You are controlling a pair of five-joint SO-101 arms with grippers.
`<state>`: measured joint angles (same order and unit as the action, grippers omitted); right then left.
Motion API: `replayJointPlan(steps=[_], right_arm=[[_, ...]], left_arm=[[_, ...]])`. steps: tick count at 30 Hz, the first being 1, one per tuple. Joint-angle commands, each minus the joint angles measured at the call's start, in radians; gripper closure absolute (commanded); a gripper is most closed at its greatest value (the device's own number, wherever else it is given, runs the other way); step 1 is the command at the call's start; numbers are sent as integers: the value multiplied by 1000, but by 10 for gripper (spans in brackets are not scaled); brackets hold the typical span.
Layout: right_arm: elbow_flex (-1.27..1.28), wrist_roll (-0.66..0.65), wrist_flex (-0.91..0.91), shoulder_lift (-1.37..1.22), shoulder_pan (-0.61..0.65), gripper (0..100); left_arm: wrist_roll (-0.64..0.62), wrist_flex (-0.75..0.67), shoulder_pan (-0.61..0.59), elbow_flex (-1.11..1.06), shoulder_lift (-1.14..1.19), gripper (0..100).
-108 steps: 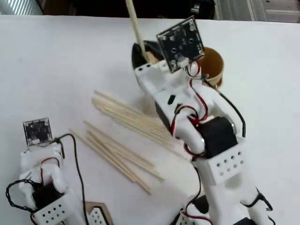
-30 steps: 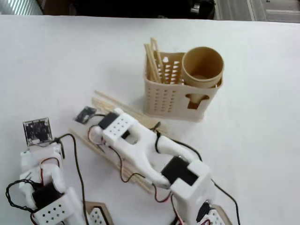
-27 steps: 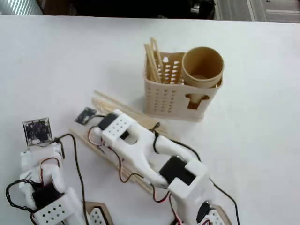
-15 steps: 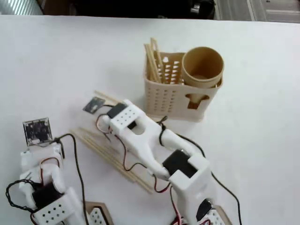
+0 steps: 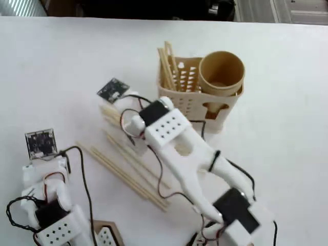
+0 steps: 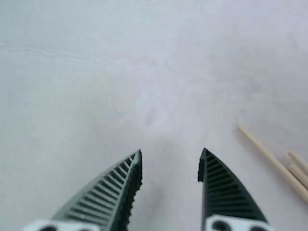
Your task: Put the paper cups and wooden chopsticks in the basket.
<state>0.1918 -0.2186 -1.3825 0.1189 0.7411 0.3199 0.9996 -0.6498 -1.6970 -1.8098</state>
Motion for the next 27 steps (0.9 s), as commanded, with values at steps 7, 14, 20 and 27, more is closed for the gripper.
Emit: replayJointPlan(steps=[7,14,20,27], right_arm=[[-17,21,54,435,-53,981],[40,132,332,625,-166,981],[307,141,734,742,-223,981],[669,133,1385,780,-260,980]], left_arm=[[8,0,15,5,-13,800],[8,0,15,5,-13,800],[8,0,15,5,-13,800],[8,0,15,5,-13,800]])
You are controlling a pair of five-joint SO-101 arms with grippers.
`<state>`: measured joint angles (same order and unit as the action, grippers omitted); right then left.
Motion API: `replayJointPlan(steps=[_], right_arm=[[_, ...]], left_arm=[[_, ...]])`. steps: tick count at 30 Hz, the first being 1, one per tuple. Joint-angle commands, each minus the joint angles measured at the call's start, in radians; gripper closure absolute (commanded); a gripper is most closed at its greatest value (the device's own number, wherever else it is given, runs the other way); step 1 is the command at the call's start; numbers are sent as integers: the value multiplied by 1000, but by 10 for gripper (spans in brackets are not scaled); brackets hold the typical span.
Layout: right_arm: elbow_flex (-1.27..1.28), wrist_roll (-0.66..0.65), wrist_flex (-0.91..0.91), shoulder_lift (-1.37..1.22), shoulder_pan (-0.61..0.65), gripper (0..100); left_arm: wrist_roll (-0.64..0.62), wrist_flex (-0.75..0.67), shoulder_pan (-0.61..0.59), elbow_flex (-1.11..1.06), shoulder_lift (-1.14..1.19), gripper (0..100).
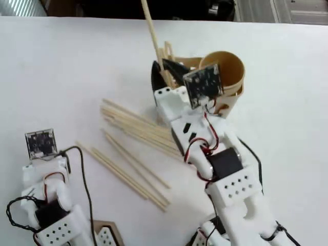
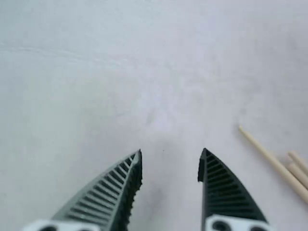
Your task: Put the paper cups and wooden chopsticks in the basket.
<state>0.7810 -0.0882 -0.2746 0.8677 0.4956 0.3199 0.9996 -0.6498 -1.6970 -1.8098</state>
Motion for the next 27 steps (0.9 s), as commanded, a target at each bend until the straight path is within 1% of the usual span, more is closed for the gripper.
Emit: replayJointPlan(steps=[1,4,8,18,20,23,27], right_arm=[[112,3,338,31,-22,979],[192,3,470,30,-45,979],[242,3,582,-10,-87,979],[244,5,826,-340,-142,978],[244,5,823,-375,-142,978],[267,5,762,-364,-136,971],[284,11,610,-272,-133,868]], left_arm=[[8,0,15,5,-13,800],[8,0,15,5,-13,800],[8,0,15,5,-13,800],[8,0,15,5,-13,800],[8,0,15,5,-13,800],[8,0,15,5,-13,800],[8,0,13,5,-13,800]])
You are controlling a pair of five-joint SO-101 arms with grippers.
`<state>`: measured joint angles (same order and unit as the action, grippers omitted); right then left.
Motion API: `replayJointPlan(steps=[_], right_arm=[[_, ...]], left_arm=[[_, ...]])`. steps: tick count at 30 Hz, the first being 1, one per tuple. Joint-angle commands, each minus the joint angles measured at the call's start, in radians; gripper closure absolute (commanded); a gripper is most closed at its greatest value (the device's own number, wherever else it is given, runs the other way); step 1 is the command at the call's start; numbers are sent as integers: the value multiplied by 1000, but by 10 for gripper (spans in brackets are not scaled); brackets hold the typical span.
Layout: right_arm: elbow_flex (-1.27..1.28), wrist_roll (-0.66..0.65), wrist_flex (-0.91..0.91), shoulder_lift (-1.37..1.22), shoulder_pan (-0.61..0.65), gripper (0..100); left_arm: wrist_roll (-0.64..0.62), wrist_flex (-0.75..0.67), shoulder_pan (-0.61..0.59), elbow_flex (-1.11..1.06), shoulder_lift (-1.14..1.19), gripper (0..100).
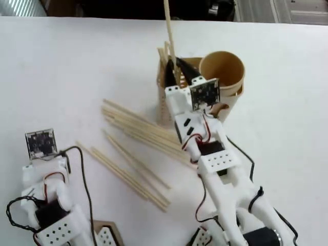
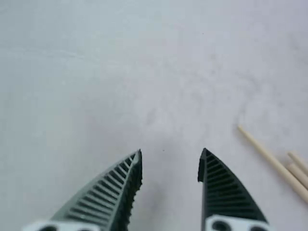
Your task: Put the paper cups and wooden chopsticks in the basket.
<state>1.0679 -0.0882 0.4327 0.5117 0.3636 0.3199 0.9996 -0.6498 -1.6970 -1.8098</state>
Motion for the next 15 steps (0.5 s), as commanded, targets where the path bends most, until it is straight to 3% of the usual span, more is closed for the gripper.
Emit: replayJointPlan(steps=[1,9,15], right_arm=[[-2,11,-153,119,-1,841],[-20,11,-581,522,64,809],[-149,11,-1095,765,145,812]], left_arm=[[8,0,13,5,-13,800],[8,0,13,5,-13,800],[8,-2,13,5,-13,799]])
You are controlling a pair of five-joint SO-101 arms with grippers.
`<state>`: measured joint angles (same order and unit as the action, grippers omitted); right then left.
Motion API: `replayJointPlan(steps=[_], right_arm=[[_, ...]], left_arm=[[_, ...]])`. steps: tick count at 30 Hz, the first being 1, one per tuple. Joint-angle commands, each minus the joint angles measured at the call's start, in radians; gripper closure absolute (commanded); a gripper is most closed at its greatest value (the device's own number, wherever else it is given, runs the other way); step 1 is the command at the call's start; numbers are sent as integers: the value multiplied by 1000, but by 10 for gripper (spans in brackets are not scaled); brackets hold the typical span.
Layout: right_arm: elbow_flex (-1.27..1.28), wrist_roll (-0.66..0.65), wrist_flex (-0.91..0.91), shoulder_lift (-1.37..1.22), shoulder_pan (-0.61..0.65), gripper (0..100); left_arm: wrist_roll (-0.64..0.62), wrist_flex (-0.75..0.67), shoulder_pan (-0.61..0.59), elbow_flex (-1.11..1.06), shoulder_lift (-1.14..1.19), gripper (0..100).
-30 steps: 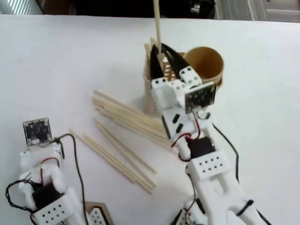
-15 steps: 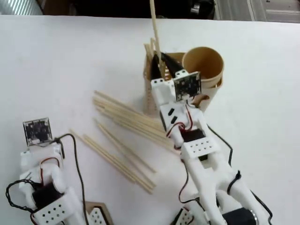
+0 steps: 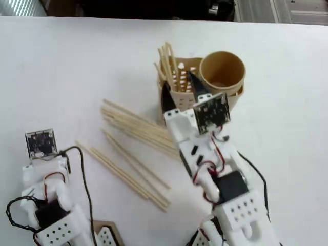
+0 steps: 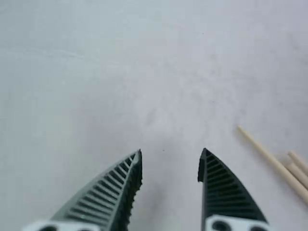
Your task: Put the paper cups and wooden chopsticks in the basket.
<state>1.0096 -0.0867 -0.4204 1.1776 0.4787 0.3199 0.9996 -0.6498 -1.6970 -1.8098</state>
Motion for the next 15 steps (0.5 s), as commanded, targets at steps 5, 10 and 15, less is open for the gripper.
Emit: replayJointPlan(steps=[5,10,15], right_arm=[[-91,2,-481,113,16,902],[-9,2,-512,113,-28,980],[101,2,-496,113,-74,981]], left_arm=[[8,-17,15,6,-13,797],[6,17,15,114,-13,797],[114,230,91,402,-10,801]])
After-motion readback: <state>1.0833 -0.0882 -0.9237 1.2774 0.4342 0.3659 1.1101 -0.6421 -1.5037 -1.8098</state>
